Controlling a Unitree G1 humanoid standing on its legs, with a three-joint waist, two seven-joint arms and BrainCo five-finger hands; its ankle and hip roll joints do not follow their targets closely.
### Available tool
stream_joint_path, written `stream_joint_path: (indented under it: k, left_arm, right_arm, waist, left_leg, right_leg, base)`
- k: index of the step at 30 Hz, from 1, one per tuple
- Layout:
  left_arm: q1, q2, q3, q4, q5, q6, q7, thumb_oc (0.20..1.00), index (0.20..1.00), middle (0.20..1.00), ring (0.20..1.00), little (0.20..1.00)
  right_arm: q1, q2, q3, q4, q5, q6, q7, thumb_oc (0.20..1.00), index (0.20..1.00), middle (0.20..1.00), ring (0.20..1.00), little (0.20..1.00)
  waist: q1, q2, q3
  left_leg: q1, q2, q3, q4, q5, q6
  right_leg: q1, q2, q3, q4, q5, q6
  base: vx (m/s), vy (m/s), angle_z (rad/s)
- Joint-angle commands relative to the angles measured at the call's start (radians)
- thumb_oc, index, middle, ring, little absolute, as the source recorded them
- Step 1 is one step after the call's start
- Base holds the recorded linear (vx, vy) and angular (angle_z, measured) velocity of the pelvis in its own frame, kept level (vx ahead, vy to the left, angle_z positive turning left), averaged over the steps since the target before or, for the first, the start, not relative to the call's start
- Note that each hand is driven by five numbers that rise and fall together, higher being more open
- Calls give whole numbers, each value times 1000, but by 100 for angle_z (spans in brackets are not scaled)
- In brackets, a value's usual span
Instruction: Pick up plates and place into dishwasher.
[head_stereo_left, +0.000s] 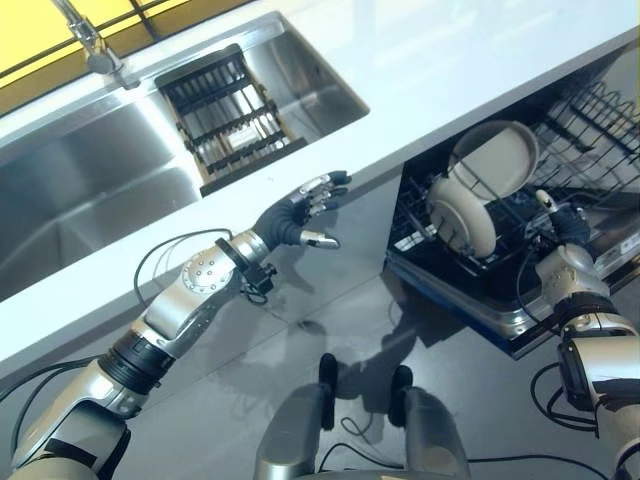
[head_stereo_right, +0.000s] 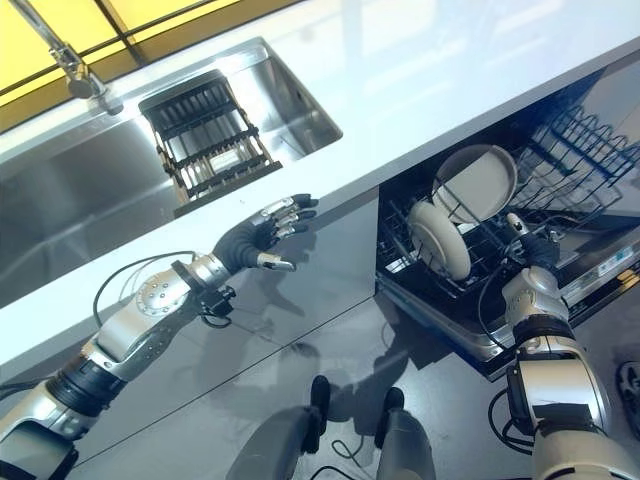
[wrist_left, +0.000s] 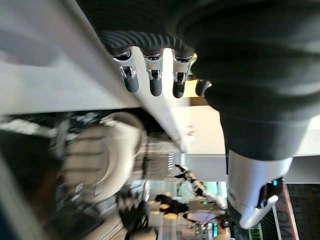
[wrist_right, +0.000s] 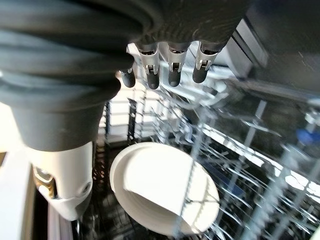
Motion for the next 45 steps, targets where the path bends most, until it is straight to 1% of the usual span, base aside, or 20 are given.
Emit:
stream_joint_path:
  k: [1, 4, 5, 7, 12, 13, 16, 19, 22, 25, 31, 34, 38, 42, 45]
  left_arm:
    - [-13, -35, 41, -34, 28, -30, 7, 1000, 1000, 1000, 1000, 1000]
    - [-19, -30, 35, -29, 13, -33, 10, 1000, 1000, 1000, 1000, 1000]
    - [-13, -30, 38, -29, 9, -33, 10, 1000, 1000, 1000, 1000, 1000]
    - [-8, -26, 45, -26, 6, -37, 7, 1000, 1000, 1000, 1000, 1000]
    - [-7, -1, 50, -38, -13, -34, -8, 1000, 1000, 1000, 1000, 1000]
    - [-8, 4, 55, -41, -19, -27, -19, 1000, 1000, 1000, 1000, 1000]
    - [-1, 22, 62, -56, -30, -15, -31, 1000, 1000, 1000, 1000, 1000]
    - [-2, 41, 67, -71, -44, 1, -40, 1000, 1000, 1000, 1000, 1000]
    - [2, 63, 83, -78, -64, 15, -56, 1000, 1000, 1000, 1000, 1000]
    - [7, 80, 94, -86, -74, 31, -60, 1000, 1000, 1000, 1000, 1000]
    - [-17, 117, 110, -91, -115, 59, -63, 1000, 1000, 1000, 1000, 1000]
    - [-28, 123, 119, -94, -126, 74, -78, 1000, 1000, 1000, 1000, 1000]
    - [-51, 132, 118, -92, -137, 93, -72, 1000, 1000, 1000, 1000, 1000]
    - [-67, 145, 123, -87, -151, 113, -61, 1000, 1000, 1000, 1000, 1000]
    - [-68, 149, 125, -85, -150, 119, -66, 1000, 1000, 1000, 1000, 1000]
  right_arm:
    - [-76, -23, 59, -20, -61, -33, 24, 1000, 1000, 1000, 1000, 1000]
    - [-105, -27, 86, 13, -64, -16, 81, 1000, 1000, 1000, 1000, 1000]
    - [-109, -31, 92, 31, -36, 0, 106, 1000, 1000, 1000, 1000, 1000]
    - [-117, -32, 96, 53, -40, 48, 112, 1000, 1000, 1000, 1000, 1000]
    - [-125, -50, 99, 107, 26, 108, 182, 1000, 1000, 1000, 1000, 1000]
    - [-129, -55, 98, 117, 30, 133, 200, 1000, 1000, 1000, 1000, 1000]
    - [-139, -66, 110, 124, 92, 169, 289, 1000, 1000, 1000, 1000, 1000]
    - [-151, -77, 121, 113, 155, 172, 371, 1000, 1000, 1000, 1000, 1000]
    - [-168, -84, 129, 89, 207, 170, 425, 1000, 1000, 1000, 1000, 1000]
    - [-201, -88, 149, 69, 223, 161, 459, 1000, 1000, 1000, 1000, 1000]
    - [-290, -99, 196, 16, 258, 171, 450, 1000, 1000, 1000, 1000, 1000]
    - [-322, -103, 208, 11, 277, 175, 446, 1000, 1000, 1000, 1000, 1000]
    - [-367, -106, 224, 2, 285, 172, 420, 1000, 1000, 1000, 1000, 1000]
    - [-404, -107, 240, -20, 281, 125, 361, 1000, 1000, 1000, 1000, 1000]
    - [-416, -110, 242, -36, 282, 107, 334, 1000, 1000, 1000, 1000, 1000]
  waist:
    - [18, 22, 67]
    - [22, 29, 69]
    - [27, 32, 69]
    - [31, 34, 69]
    - [44, 38, 69]
    - [48, 39, 69]
    - [54, 38, 69]
    - [64, 34, 69]
    - [73, 29, 69]
    - [82, 25, 69]
    - [98, 23, 69]
    - [107, 25, 69]
    - [113, 29, 69]
    - [120, 35, 69]
    - [120, 36, 69]
  left_leg:
    - [-128, -32, 18, 297, -219, 69]
    - [-164, -36, 16, 329, -226, 78]
    - [-180, -38, 12, 353, -230, 78]
    - [-199, -37, 11, 374, -235, 80]
    - [-217, -41, -2, 389, -228, 81]
    - [-219, -43, -6, 390, -227, 81]
    - [-224, -40, -10, 391, -220, 78]
    - [-230, -41, -17, 383, -210, 75]
    - [-237, -43, -24, 376, -202, 73]
    - [-247, -45, -31, 371, -194, 73]
    - [-274, -51, -38, 351, -171, 73]
    - [-285, -56, -43, 344, -162, 73]
    - [-305, -59, -48, 331, -148, 73]
    - [-327, -63, -52, 314, -131, 75]
    - [-337, -66, -54, 311, -126, 75]
  right_leg:
    - [-70, -20, -15, 195, -66, -27]
    - [-116, -28, -7, 250, -86, -33]
    - [-129, -29, -7, 275, -96, -37]
    - [-150, -29, -5, 300, -105, -40]
    - [-158, -22, -9, 315, -111, -50]
    - [-158, -21, -13, 318, -112, -53]
    - [-158, -16, -18, 318, -109, -55]
    - [-158, -17, -27, 315, -106, -56]
    - [-161, -17, -31, 312, -103, -54]
    - [-172, -20, -35, 314, -99, -52]
    - [-206, -26, -44, 324, -94, -46]
    - [-215, -29, -50, 324, -91, -44]
    - [-238, -33, -55, 327, -85, -40]
    - [-261, -32, -56, 327, -82, -37]
    - [-271, -32, -57, 325, -77, -35]
  base:
    - [-93, 32, 7]
    - [-57, 1, -3]
    - [0, 0, 0]
    - [-24, -33, 6]
    - [-3, -33, 3]
    - [24, -43, 0]
    - [26, -46, 4]
    - [27, -63, 8]
    - [39, -55, 4]
    - [55, -47, 8]
    - [40, -41, 5]
    - [50, -31, 11]
    - [47, -16, 7]
    - [37, -28, 4]
    - [19, -18, 3]
